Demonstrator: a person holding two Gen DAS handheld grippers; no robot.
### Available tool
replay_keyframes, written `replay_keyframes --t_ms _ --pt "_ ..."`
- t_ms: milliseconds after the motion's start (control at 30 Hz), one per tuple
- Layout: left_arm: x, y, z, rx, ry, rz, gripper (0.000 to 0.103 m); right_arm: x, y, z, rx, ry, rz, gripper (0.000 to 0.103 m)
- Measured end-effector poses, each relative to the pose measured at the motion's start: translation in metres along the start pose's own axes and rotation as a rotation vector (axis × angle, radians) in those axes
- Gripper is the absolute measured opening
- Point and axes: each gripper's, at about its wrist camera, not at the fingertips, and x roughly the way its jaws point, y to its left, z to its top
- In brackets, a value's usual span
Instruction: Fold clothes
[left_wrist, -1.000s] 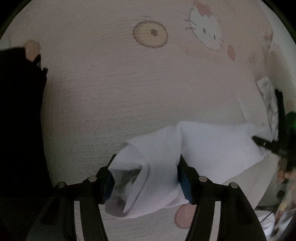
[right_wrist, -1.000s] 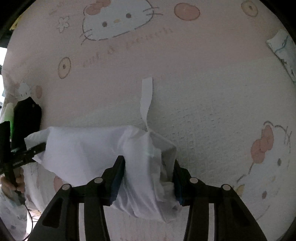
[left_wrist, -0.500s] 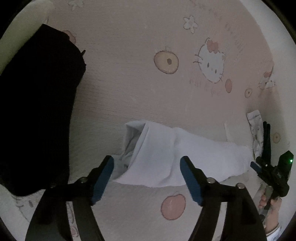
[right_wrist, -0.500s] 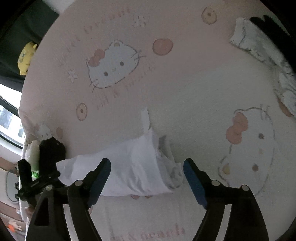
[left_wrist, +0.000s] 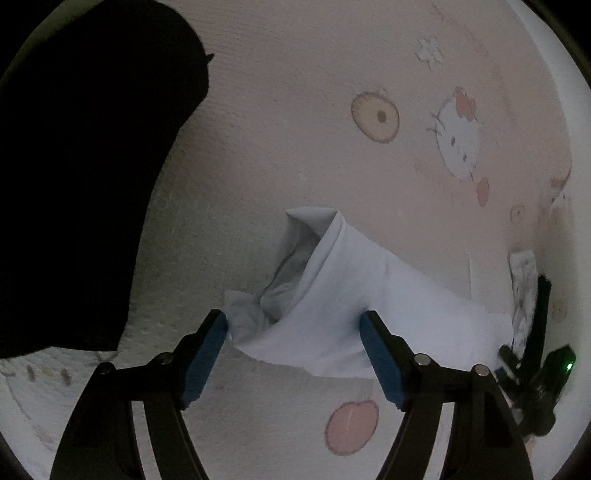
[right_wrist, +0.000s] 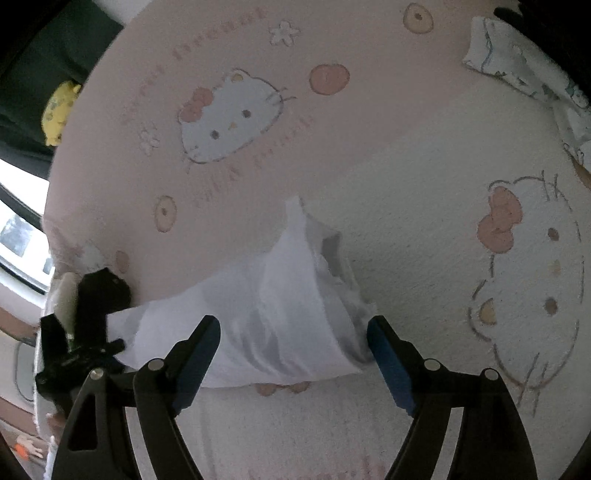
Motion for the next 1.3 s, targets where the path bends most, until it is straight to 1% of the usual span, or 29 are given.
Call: replay_keyframes --t_ms 100,233,333,433,467,500,533,567,600,633,667,767,867,933,967,1033,1133,1200,1300 --pt "0.003 0.004 -0.001 -0.034 -0.023 -0.017 0.073 0.009 -0.002 -0.002 0.021 0.004 -0.004 0.082" --pt "0.012 0.008 0.000 -0.072 -0.047 -0.039 0.073 0.009 -0.010 -0.003 0.076 -0.039 0.007 0.082" --pt "0.005 0.024 -0.010 -0.111 -0.082 -0.060 0.073 0.008 -0.012 -0.004 0.114 -0.063 0.003 0.081" --pt "0.003 0.026 -0.016 -0.131 -0.134 -0.061 0.073 0.011 -0.004 -0.006 0.080 -0.089 -0.057 0.072" --pt "0.003 0.024 -0.018 -0.119 -0.154 -0.051 0.067 0.012 0.000 -0.008 0.062 -0.098 -0.082 0.066" --pt "0.003 0.021 -0.019 -0.107 -0.175 -0.040 0.061 0.013 0.003 -0.009 0.045 -0.104 -0.094 0.056" --pt "0.001 0.020 -0.023 -0.087 -0.198 -0.042 0.049 0.014 0.006 -0.010 0.029 -0.110 -0.100 0.050" --pt "-0.001 0.018 -0.027 -0.066 -0.221 -0.036 0.042 0.013 0.008 -0.011 0.023 -0.115 -0.104 0.043" --pt "-0.003 0.015 -0.030 -0.051 -0.239 -0.026 0.039 0.011 0.010 -0.012 0.021 -0.120 -0.107 0.039" --pt "-0.008 0.015 -0.035 -0.044 -0.251 -0.024 0.035 0.008 0.010 -0.013 0.020 -0.125 -0.102 0.037" --pt "-0.011 0.017 -0.040 -0.046 -0.258 -0.028 0.032 0.005 0.010 -0.015 0.018 -0.130 -0.097 0.035" --pt "-0.010 0.021 -0.044 -0.092 -0.246 -0.069 0.029 -0.007 0.011 -0.025 0.005 -0.141 -0.085 0.033" --pt "-0.005 0.016 -0.038 -0.154 -0.216 -0.125 0.028 -0.024 0.010 -0.035 -0.019 -0.147 -0.078 0.033" --pt "-0.012 0.021 -0.044 -0.161 -0.204 -0.148 0.028 -0.036 0.006 -0.043 -0.018 -0.144 -0.062 0.032" --pt "-0.024 0.027 -0.054 -0.153 -0.198 -0.146 0.028 -0.042 0.004 -0.047 -0.015 -0.141 -0.054 0.032" --pt "-0.025 0.027 -0.061 -0.135 -0.174 -0.154 0.028 -0.054 0.000 -0.056 -0.006 -0.133 -0.043 0.032" --pt "-0.031 0.027 -0.074 -0.113 -0.161 -0.170 0.028 -0.064 -0.008 -0.071 0.009 -0.115 -0.051 0.032" --pt "-0.035 0.025 -0.079 -0.106 -0.150 -0.171 0.028 -0.069 -0.013 -0.082 0.025 -0.102 -0.057 0.032" --pt "-0.039 0.018 -0.083 -0.068 -0.146 -0.170 0.028 -0.075 -0.021 -0.095 0.043 -0.093 -0.062 0.032"
